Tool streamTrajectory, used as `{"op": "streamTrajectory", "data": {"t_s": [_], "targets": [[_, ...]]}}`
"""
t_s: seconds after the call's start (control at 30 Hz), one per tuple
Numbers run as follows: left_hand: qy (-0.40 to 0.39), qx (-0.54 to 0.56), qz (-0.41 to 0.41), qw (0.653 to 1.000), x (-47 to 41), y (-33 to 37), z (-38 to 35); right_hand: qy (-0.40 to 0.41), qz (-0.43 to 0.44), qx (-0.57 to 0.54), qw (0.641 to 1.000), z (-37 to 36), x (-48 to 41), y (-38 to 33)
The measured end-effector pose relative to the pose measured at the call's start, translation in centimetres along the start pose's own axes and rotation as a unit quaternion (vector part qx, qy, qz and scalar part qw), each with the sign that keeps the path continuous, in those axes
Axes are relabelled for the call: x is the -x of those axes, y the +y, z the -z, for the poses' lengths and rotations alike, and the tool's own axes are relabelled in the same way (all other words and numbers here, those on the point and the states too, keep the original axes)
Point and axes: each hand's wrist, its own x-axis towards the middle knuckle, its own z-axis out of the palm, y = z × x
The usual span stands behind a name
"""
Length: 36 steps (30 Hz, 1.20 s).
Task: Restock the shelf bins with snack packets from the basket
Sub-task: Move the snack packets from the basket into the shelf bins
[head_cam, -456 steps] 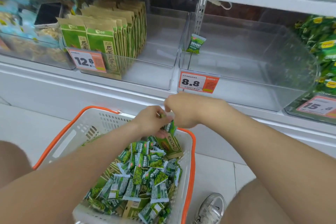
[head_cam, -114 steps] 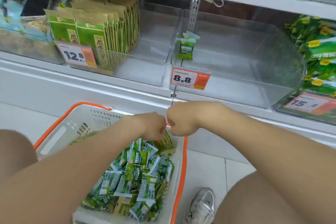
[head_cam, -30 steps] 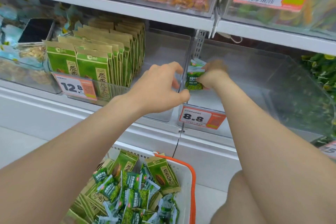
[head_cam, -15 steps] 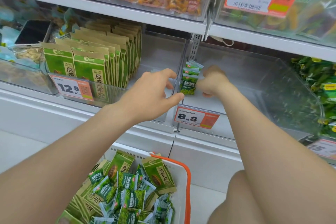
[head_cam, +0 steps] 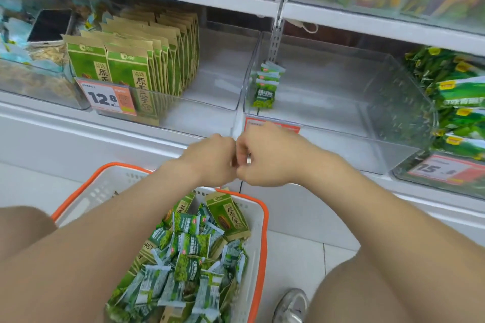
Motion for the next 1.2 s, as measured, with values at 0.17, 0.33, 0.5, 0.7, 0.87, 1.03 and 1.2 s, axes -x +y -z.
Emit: {"op": "streamTrajectory", "data": {"t_s": [0.17, 0.33, 0.5, 0.7, 0.87, 1.03, 1.2], "targets": [[-0.213, -0.043, -0.015, 0.976, 0.4, 0.1, -7.7, -0.265, 0.006, 0.146, 0.953, -5.6, 1.3, -0.5], [-0.327, -0.068, -0.026, 0.942, 1.1, 0.1, -14.2, -0.295, 0.024, 0.185, 0.937, -8.1, 1.5, -0.5], [-0.344, 0.0, 0.008, 0.939, 1.6, -1.0, -19.0, -0.271, 0.032, 0.174, 0.946, -7.8, 1.4, -0.3], [-0.231, -0.056, 0.042, 0.97, 2.0, -0.5, -23.6, -0.235, 0.061, 0.153, 0.958, -7.5, 0.8, -0.4], [-0.233, 0.013, 0.049, 0.971, 1.6, -1.3, -21.4, -0.236, 0.072, 0.149, 0.958, -7.1, 0.7, -0.4], [-0.196, 0.116, 0.038, 0.973, 0.4, -1.2, -15.2, -0.234, 0.053, 0.148, 0.959, -5.6, 0.4, 0.1], [-0.162, 0.151, 0.029, 0.975, 0.4, 0.2, -7.5, -0.205, 0.029, 0.134, 0.969, -3.2, 0.5, 1.4]]}}
